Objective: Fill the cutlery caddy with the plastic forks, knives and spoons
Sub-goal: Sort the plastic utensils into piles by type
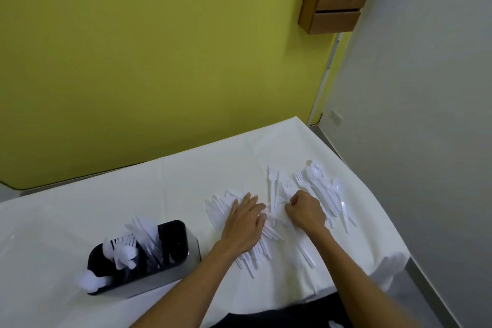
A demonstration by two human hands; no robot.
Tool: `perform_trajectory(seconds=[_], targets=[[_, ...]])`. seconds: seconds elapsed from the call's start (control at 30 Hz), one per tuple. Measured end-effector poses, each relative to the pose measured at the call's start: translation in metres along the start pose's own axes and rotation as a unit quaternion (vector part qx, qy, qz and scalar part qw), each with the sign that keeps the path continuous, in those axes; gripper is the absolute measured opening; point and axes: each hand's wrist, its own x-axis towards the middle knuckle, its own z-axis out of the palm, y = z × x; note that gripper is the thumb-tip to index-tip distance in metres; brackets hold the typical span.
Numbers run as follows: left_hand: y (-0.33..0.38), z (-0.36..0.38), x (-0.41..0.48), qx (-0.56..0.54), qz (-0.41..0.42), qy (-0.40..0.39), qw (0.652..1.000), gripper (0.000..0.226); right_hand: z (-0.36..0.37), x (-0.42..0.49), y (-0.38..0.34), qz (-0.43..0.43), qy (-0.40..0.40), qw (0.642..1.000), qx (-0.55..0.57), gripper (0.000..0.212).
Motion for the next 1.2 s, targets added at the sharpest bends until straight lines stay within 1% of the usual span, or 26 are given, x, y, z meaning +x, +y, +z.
perform_trajectory(seconds=[0.07,0.13,0.2,0.27,0.3,0.37,0.4,0.43,0.47,0.5,0.57,0.6,0.67,0.77,0.87,0.93,1.03,1.1,1.17,1.2], targets=[[-0.003,-0.007,0.002,-0.036,-0.017,0.035,0.999,0.042,-0.008,0.000,-0.003,-0.011,0.004,1.000,-0.009,0.012],[0.002,-0.014,0.005,-0.104,-0.044,0.074,0.991,0.039,-0.013,-0.004,-0.010,-0.040,0.013,0.999,-0.002,0.009],[0.016,-0.025,0.009,-0.220,-0.091,0.098,0.966,0.042,-0.012,-0.017,-0.021,-0.086,0.032,0.996,0.007,0.007],[0.028,-0.035,0.021,-0.321,-0.157,0.108,0.928,0.050,-0.002,-0.027,-0.036,-0.143,0.022,0.989,-0.017,0.013],[0.031,-0.040,0.025,-0.338,-0.176,0.115,0.917,0.049,0.002,-0.031,-0.041,-0.164,0.007,0.986,-0.023,0.016],[0.031,-0.044,0.034,-0.363,-0.207,0.141,0.897,0.038,0.001,-0.030,-0.046,-0.181,-0.034,0.983,0.023,0.020],[0.028,-0.044,0.037,-0.395,-0.227,0.160,0.876,0.033,-0.001,-0.026,-0.047,-0.175,-0.047,0.982,0.061,0.020],[0.024,-0.045,0.038,-0.433,-0.252,0.175,0.847,0.030,-0.003,-0.020,-0.047,-0.159,-0.041,0.983,0.085,0.020],[0.020,-0.045,0.039,-0.467,-0.280,0.186,0.818,0.028,-0.005,-0.013,-0.046,-0.139,-0.022,0.987,0.083,0.021],[0.017,-0.046,0.040,-0.493,-0.302,0.192,0.793,0.027,-0.004,-0.007,-0.045,-0.116,-0.001,0.991,0.059,0.025],[0.012,-0.046,0.042,-0.528,-0.322,0.179,0.765,0.027,0.002,0.000,-0.045,-0.086,0.004,0.996,-0.032,0.032],[0.012,-0.046,0.043,-0.537,-0.322,0.165,0.762,0.028,0.006,0.000,-0.045,-0.085,-0.006,0.993,-0.076,0.033],[0.014,-0.046,0.042,-0.538,-0.320,0.131,0.769,0.028,0.011,-0.001,-0.044,-0.094,-0.014,0.988,-0.118,0.026],[0.015,-0.043,0.044,-0.515,-0.314,0.083,0.793,0.029,0.009,-0.006,-0.040,-0.108,-0.011,0.987,-0.117,0.011],[0.018,-0.037,0.049,-0.478,-0.306,0.038,0.822,0.037,0.005,-0.022,-0.037,-0.120,-0.018,0.987,-0.103,0.015],[0.022,-0.032,0.050,-0.460,-0.306,0.035,0.833,0.040,0.004,-0.033,-0.033,-0.132,-0.013,0.987,-0.089,0.017],[0.025,-0.029,0.052,-0.438,-0.333,0.055,0.833,0.044,0.001,-0.045,-0.027,-0.166,0.015,0.982,-0.087,0.016],[0.026,-0.029,0.054,-0.406,-0.339,0.046,0.848,0.039,-0.001,-0.048,-0.023,-0.193,0.032,0.977,-0.088,0.015],[0.026,-0.029,0.053,-0.380,-0.331,0.027,0.863,0.022,-0.003,-0.048,-0.018,-0.209,0.044,0.973,-0.093,0.014],[0.026,-0.029,0.053,-0.372,-0.331,0.015,0.867,0.020,-0.004,-0.048,-0.015,-0.215,0.046,0.971,-0.094,0.013]])
